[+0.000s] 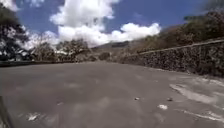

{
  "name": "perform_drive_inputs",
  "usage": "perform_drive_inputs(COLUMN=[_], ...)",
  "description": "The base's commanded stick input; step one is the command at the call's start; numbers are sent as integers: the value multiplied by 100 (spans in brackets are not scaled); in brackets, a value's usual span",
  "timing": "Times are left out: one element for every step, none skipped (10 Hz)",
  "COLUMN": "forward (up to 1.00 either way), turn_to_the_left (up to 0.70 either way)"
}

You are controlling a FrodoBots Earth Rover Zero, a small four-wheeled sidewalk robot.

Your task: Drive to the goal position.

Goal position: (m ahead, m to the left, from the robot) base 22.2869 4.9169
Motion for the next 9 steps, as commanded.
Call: perform_drive_inputs(forward=[70, 70, 70, 70, 70, 70, 70, 70, 70], turn_to_the_left=[0, 0, 0, 0, 0, 0, 0, 0, 0])
